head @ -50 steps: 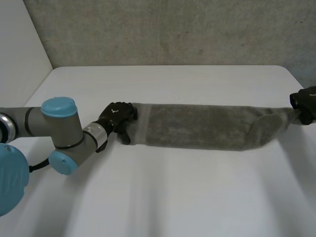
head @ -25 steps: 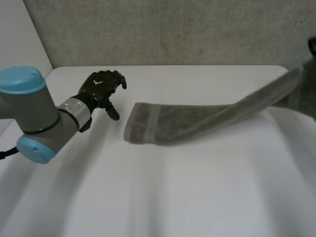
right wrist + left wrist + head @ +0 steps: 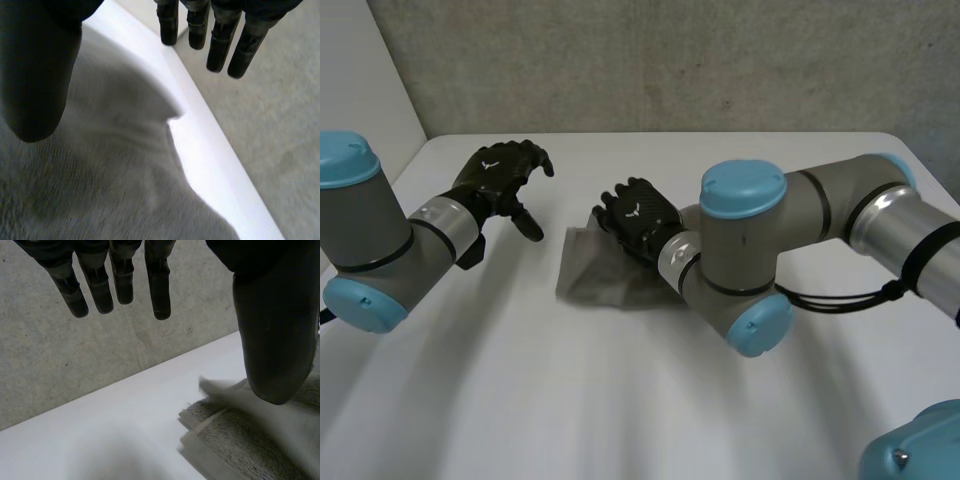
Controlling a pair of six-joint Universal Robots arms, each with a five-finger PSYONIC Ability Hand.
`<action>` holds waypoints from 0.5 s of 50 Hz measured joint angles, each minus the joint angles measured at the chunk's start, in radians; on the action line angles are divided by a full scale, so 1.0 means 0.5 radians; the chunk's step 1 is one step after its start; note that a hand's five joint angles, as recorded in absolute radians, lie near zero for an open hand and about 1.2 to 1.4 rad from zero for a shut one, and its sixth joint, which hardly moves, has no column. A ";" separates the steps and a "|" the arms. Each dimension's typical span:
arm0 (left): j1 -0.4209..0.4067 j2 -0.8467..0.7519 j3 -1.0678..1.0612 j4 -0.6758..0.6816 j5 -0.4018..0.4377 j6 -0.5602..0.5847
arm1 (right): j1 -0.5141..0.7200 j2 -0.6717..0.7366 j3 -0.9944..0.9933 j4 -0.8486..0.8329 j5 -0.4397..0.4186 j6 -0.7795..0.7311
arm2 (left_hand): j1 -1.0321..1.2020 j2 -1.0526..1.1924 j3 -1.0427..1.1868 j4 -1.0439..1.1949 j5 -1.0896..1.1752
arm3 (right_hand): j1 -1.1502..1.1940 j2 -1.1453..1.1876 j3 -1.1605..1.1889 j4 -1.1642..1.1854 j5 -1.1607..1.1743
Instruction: Fold the towel.
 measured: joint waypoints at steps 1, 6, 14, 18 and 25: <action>-0.001 -0.001 0.000 0.001 0.000 -0.001 | 0.001 0.002 0.001 -0.001 0.027 0.002 | 0.000 0.000 0.000 0.000 0.000 | -0.017 -0.005 -0.010 -0.008 0.000; -0.012 -0.023 0.012 0.010 0.002 0.002 | -0.040 -0.120 0.107 0.006 0.217 0.060 | 0.000 0.000 0.000 0.000 0.000 | -0.028 -0.005 -0.019 -0.009 0.000; -0.073 -0.067 0.049 0.016 0.004 0.003 | -0.295 -0.580 0.753 -0.056 0.222 0.262 | 0.000 0.000 0.000 0.000 0.000 | -0.029 -0.005 -0.020 -0.009 0.000; -0.141 -0.097 0.047 0.011 0.008 0.008 | -0.468 -0.752 1.141 -0.172 0.146 0.325 | 0.000 0.000 0.000 0.000 0.002 | -0.029 -0.005 -0.020 -0.009 0.000; -0.241 -0.131 -0.045 -0.002 0.017 0.024 | -0.672 -0.850 1.539 -0.327 -0.017 0.348 | 0.000 0.000 0.000 0.000 0.005 | -0.030 -0.005 -0.020 -0.009 0.000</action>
